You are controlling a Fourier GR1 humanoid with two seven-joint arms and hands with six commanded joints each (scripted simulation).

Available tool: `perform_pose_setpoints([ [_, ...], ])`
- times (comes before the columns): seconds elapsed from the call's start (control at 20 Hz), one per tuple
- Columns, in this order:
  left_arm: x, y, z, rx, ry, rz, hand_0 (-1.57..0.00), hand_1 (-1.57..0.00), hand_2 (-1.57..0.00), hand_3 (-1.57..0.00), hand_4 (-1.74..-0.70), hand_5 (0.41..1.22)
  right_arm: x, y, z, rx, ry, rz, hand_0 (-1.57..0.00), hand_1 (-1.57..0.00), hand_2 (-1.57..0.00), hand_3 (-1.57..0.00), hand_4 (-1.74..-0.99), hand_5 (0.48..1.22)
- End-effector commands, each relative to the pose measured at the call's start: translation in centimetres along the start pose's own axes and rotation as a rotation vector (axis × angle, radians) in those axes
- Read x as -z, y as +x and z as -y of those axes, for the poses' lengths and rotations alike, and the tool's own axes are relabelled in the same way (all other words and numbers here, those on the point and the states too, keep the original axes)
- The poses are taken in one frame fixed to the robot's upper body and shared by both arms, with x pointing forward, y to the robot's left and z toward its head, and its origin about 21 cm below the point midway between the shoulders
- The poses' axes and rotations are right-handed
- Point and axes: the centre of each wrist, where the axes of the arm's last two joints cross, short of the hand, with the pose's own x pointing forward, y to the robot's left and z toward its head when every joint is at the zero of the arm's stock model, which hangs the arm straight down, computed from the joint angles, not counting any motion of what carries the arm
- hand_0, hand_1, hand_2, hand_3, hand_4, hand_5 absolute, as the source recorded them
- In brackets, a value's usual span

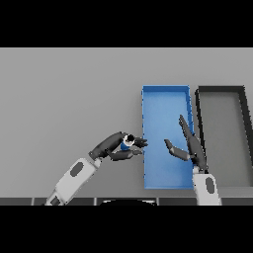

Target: Pick up the blue pipe and place it into the blue bin.

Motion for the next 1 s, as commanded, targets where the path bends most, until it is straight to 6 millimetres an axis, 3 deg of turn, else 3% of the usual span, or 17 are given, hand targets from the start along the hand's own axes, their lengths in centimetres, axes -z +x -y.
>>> perform_pose_setpoints([
  [0.0,-0.3,-0.1,0.1,0.004,-0.001,0.003,-1.57,-1.57,-1.57,-1.44,-1.73,1.220,0.2,-0.1,-0.2,0.005,0.008,0.003,0.00,0.00,0.00,0.00,-1.207,0.619],
  [0.1,-0.4,-0.2,0.2,-0.002,-0.002,0.005,-1.57,-1.57,-1.57,-1.44,-1.73,1.220,0.7,0.0,-0.1,0.025,0.023,0.028,0.00,0.00,0.00,0.00,-1.191,0.619],
  [0.2,-0.2,0.0,0.1,-0.006,-0.008,0.012,-1.57,-1.57,-1.57,-1.44,-1.73,1.221,0.6,1.4,0.8,0.103,0.082,0.102,0.00,0.00,0.00,0.00,-1.197,0.604],
  [0.45,-0.3,-0.1,0.2,0.007,-0.014,-0.003,-1.57,-1.57,-1.57,-1.44,-1.73,1.221,2.1,6.9,2.7,0.135,0.340,0.178,0.00,0.00,0.00,0.00,-1.250,0.532],
  [0.75,-0.1,0.1,0.4,0.002,-0.017,0.006,-1.57,-1.57,-1.57,-1.44,-1.73,1.221,4.0,12.8,0.9,0.052,0.618,0.253,0.00,0.00,0.00,0.00,-1.301,0.520],
  [0.95,-0.1,-0.1,0.1,0.017,-0.013,-0.005,-1.57,-1.57,-1.57,-1.44,-1.73,1.221,5.0,14.9,-0.3,0.009,0.743,0.295,0.00,0.00,0.00,0.00,-1.300,0.529],
])
